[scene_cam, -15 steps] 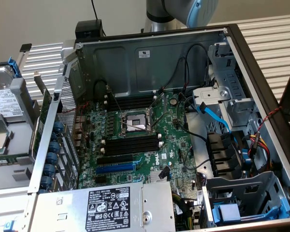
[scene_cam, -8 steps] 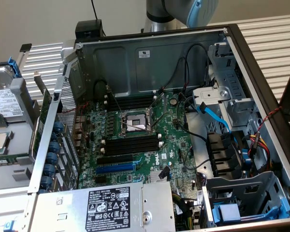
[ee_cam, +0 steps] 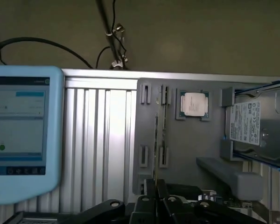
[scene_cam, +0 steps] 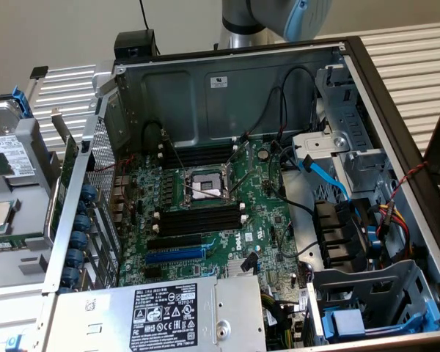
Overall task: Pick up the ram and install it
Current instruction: 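Pick up the ram and move it above insertion slot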
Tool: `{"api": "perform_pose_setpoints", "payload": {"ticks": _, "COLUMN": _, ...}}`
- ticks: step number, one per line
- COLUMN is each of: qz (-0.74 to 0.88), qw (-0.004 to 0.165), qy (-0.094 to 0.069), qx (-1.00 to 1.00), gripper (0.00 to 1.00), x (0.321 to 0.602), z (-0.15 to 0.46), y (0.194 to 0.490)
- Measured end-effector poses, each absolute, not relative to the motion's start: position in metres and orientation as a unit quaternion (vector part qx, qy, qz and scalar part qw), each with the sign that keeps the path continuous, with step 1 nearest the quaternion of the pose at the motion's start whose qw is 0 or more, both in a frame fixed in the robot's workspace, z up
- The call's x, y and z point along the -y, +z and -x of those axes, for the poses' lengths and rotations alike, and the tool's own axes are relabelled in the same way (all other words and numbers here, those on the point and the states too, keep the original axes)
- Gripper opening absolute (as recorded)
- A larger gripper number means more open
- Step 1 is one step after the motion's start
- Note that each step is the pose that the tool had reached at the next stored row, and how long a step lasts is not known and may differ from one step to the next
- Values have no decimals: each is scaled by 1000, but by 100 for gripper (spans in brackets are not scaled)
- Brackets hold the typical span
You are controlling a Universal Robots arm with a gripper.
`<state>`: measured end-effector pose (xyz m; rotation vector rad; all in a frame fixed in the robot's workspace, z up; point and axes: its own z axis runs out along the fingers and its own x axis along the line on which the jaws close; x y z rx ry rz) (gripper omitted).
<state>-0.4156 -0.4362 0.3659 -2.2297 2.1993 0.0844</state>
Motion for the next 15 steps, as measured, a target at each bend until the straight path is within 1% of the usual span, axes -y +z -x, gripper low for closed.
{"api": "perform_pose_setpoints", "payload": {"ticks": 6, "qz": 712, "qw": 4, "qy": 27, "qx": -702, "gripper": 13, "x": 436, "z": 393, "y": 387}}
{"api": "perform_pose_setpoints", "payload": {"ticks": 15, "qz": 712, "qw": 1, "qy": 30, "qx": -702, "gripper": 13, "x": 436, "z": 360, "y": 402}}
